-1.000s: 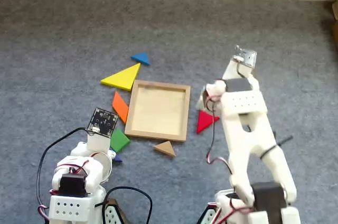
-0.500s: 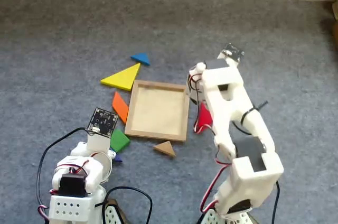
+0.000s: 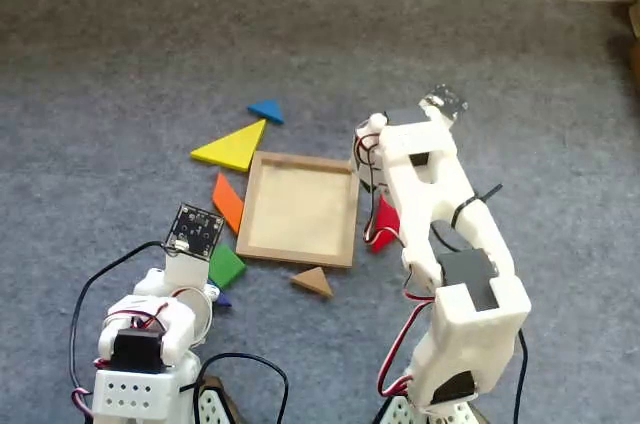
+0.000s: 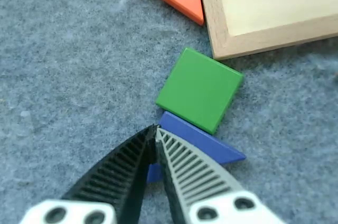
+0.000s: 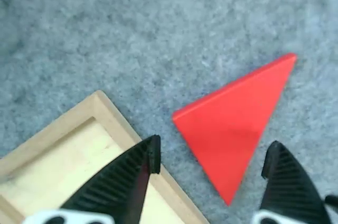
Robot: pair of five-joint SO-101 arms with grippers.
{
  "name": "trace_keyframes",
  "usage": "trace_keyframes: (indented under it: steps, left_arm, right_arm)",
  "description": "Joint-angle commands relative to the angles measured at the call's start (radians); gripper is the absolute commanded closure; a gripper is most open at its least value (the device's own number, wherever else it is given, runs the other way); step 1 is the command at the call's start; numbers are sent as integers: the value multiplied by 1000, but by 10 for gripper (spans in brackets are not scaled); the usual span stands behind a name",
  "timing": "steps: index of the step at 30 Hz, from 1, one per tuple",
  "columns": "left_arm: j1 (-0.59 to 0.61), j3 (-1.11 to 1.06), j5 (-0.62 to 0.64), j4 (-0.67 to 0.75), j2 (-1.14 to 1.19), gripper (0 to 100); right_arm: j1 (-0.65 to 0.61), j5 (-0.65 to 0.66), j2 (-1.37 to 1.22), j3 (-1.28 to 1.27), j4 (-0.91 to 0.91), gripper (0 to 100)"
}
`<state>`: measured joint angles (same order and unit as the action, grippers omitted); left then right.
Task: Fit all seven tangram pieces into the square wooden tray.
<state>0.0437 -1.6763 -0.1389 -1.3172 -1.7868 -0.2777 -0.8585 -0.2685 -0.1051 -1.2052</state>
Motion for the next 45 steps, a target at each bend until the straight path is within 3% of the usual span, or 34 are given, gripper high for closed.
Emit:
trace_keyframes:
  steps: [1,12,30,39,45]
  left_arm:
    - [12,-19,8,-3,-25,993]
    - [12,-19,8,-3,-25,993]
    - [12,-19,8,-3,-25,993]
    - [12,-19,8,-3,-25,993]
    - [12,-19,8,-3,-25,993]
  right_arm:
    - [42,-11,-13,62,-4,689]
    - [59,-8,-197,232,-68,689]
    - [56,-5,-219,234,-110,693]
    - [62,77,-220,240,-101,868]
    - [62,81,-217,240,-108,875]
